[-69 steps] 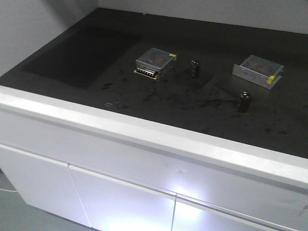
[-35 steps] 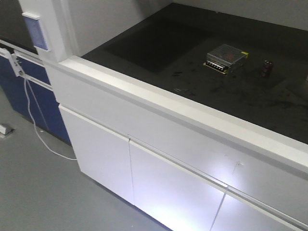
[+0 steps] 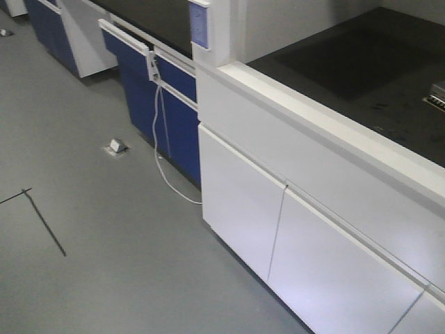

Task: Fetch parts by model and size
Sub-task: 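Drive the base away from the bench carrying both buttons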

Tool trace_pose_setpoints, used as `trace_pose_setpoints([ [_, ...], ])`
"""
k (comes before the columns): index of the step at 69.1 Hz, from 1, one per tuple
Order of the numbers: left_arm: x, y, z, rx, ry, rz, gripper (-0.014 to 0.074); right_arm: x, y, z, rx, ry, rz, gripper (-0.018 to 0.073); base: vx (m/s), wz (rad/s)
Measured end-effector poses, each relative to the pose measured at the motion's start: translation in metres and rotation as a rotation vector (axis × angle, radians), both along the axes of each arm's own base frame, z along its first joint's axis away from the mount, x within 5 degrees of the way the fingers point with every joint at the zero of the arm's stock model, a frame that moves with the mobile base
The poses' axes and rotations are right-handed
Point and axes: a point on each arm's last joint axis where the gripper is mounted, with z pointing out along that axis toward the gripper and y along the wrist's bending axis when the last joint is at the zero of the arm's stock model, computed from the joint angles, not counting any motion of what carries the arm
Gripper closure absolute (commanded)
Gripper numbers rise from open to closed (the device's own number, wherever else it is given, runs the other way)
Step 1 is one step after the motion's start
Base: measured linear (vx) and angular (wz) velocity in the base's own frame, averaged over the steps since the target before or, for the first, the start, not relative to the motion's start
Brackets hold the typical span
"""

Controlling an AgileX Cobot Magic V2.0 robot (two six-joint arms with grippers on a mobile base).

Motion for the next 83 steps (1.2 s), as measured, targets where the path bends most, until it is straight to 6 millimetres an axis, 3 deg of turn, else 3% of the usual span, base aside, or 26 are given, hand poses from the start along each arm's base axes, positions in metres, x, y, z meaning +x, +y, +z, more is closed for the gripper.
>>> trace_pose_setpoints([
  [83,0.0,0.0,0.0,0.0,0.0,0.0,0.0603,0.0,0.0,0.0,0.0,0.0,0.0,0.0564,0.08,0.53],
])
